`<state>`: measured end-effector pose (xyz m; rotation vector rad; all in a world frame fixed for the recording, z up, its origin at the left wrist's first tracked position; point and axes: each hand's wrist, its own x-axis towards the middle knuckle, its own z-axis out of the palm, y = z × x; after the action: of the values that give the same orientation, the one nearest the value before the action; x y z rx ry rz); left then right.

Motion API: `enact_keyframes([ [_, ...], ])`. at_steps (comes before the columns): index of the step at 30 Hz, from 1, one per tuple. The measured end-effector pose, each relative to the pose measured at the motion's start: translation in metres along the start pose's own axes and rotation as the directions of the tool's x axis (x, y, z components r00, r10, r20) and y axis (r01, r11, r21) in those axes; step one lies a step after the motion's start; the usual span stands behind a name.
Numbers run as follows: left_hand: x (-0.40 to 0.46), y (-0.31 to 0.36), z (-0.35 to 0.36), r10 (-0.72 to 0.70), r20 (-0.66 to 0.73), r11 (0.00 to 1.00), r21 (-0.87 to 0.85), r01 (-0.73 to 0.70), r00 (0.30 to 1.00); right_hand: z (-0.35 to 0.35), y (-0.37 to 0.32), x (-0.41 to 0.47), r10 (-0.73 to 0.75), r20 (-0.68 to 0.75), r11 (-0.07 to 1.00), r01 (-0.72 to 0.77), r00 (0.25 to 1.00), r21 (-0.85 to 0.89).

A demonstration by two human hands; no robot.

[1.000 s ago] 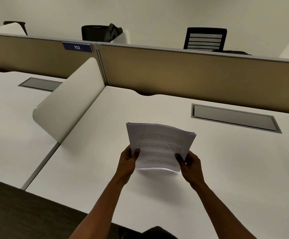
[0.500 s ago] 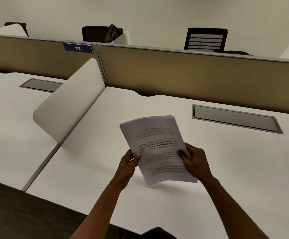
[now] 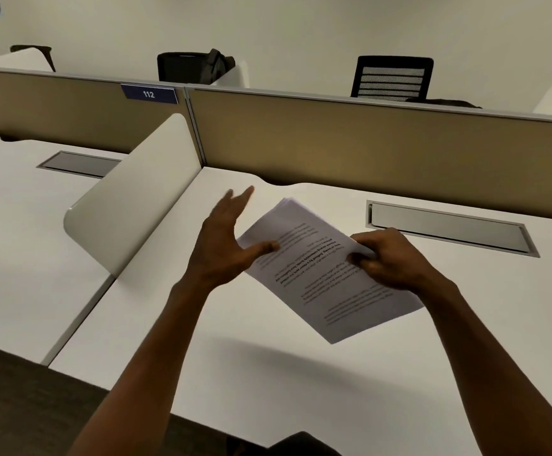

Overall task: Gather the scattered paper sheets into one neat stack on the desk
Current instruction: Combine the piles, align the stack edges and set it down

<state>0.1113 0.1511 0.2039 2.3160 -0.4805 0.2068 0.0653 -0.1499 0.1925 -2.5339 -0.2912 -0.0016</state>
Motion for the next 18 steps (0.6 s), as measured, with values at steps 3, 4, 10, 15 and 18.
enact_keyframes([
  [3,0.011,0.005,-0.004,0.009,0.172,0.995,-0.096,0.007,0.985,-0.003,-0.009,0.002,-0.015,0.078,0.999,0.017,0.997,-0.028],
  [4,0.013,0.004,-0.004,0.004,0.204,0.993,-0.119,0.021,0.979,-0.004,-0.011,0.002,-0.018,0.091,1.0,0.02,0.996,-0.018],
  [10,0.005,-0.006,0.012,-0.032,0.274,0.935,-0.331,0.125,0.961,-0.008,-0.009,-0.003,-0.053,0.098,0.997,0.046,0.994,0.068],
  [15,-0.016,-0.027,0.018,-0.121,0.202,0.827,-0.521,0.212,0.972,-0.029,0.041,-0.037,0.139,0.141,0.898,-0.184,0.98,0.399],
  [18,-0.027,-0.039,0.024,-0.185,0.217,0.728,-0.625,0.282,0.958,-0.005,0.061,-0.06,0.127,0.265,0.702,-0.275,0.956,0.657],
])
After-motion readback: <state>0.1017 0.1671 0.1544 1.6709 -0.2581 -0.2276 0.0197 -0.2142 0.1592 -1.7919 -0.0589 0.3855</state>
